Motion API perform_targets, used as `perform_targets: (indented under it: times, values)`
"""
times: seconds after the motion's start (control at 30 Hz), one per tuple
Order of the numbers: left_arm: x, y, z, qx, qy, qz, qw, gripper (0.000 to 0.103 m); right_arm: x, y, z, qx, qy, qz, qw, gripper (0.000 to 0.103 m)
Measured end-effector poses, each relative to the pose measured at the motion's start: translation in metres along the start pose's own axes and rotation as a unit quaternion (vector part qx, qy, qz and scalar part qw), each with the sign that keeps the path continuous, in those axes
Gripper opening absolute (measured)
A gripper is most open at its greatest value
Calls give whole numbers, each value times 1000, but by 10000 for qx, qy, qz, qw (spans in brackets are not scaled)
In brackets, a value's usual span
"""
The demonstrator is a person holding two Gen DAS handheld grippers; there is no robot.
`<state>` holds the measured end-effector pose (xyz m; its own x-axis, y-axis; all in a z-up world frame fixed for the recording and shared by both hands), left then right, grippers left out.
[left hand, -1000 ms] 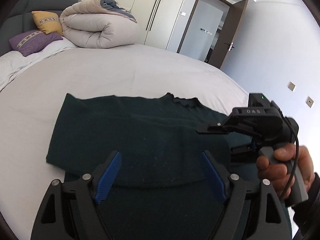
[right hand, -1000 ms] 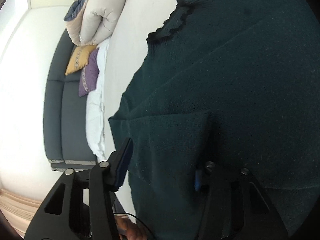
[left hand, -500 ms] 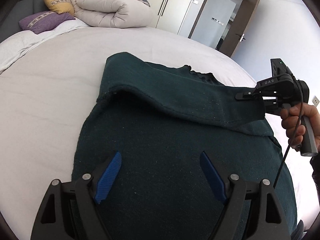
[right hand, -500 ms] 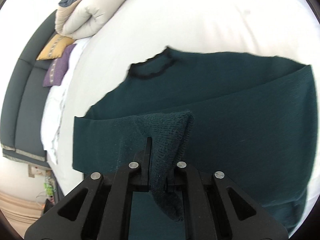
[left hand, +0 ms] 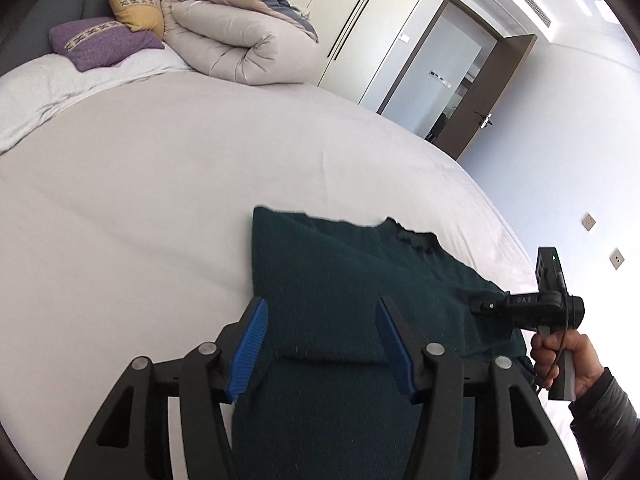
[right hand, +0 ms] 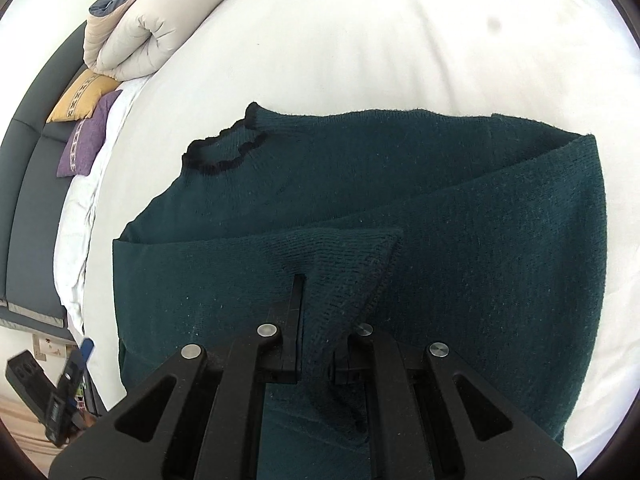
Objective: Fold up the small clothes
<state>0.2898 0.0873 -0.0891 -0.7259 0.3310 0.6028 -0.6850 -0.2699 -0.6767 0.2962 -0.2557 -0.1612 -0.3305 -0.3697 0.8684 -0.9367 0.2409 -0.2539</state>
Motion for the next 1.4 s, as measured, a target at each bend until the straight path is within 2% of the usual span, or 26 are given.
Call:
perform_targets:
  times: [0.07, 0.13, 0.23, 0.43, 0.5, 0.53, 0.67, 0.77, 0.83, 0.9, 0.93, 0.97, 1.03, 1.1, 1.2, 1.27, 1.4]
  values:
    - [-7, -17, 0, -160, -99, -35, 9998, 47, -2, -2, 0, 40, 18, -7, 10000, 7]
    - [-16, -27, 5, -290, 2, -106, 9995, 45, 1, -1, 0, 98, 49, -31, 9999, 7]
    - [-26, -34, 3, -283, 18, -181, 9994, 37, 5, -1, 1, 212, 157, -39, 9996, 7]
    - [-38, -27, -11, -166, 57, -411, 9990, 36, 4, 0, 3, 231, 147, -46, 9996, 7]
    - [-43, -27, -11, -156, 130, -491, 9986, 32, 4, 2, 1, 263, 191, -49, 9995, 7]
    - [-47, -29, -12, -98, 192, -530, 9984, 26, 5, 2, 1, 278, 208, -45, 9994, 7]
    - [-72, -33, -21, 309, 597, -743, 9950, 14, 3, 3, 5, 149, 94, -47, 9998, 7]
    - [-89, -38, -27, 785, 1103, -854, 9871, 13, 0, 4, 8, 28, -133, -56, 9999, 7]
    - [-103, -39, -32, 903, 1207, -1001, 9835, 12, 0, 4, 10, -6, -283, -54, 9996, 7]
    - [-122, -32, -46, 960, 986, -1215, 9830, 12, -2, 3, 12, -93, -422, -66, 9990, 7]
    - [-132, -26, -56, 1021, 870, -1318, 9822, 7, -2, 3, 13, -156, -483, -69, 9987, 7]
    - [-140, -20, -64, 1186, 944, -1397, 9785, 4, -3, 3, 14, -196, -531, -61, 9984, 7]
    - [-142, -16, -73, 1524, 1289, -1283, 9714, 5, -3, 3, 14, -223, -609, -36, 9979, 7]
    - [-133, -14, -74, 1559, 1324, -1181, 9717, 5, -3, 4, 15, -286, -742, -11, 9968, 7]
    - [-113, -7, -65, 1361, 1274, -1136, 9759, 7, -2, 6, 16, -430, -951, 20, 9945, 7]
    - [-99, 0, -58, 1129, 1250, -1123, 9793, 19, 2, 9, 16, -492, -1009, 86, 9936, 9]
    - [-76, 24, -46, 393, 833, -1199, 9885, 28, 13, 21, 16, -360, -880, 283, 9951, 10]
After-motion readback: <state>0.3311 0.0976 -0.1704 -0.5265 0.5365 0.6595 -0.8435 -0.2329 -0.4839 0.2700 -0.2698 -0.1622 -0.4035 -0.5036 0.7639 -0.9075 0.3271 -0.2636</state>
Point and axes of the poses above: each gripper's, at about its wrist camera, not at the fingertips, and x roughly against the way its jaws point, z to its right, y to its underside, the point moved 10 cm from there along -x, roughly the way its jaws point, and after that the axes turned 3 degrees about y, right-handed, at the moved point
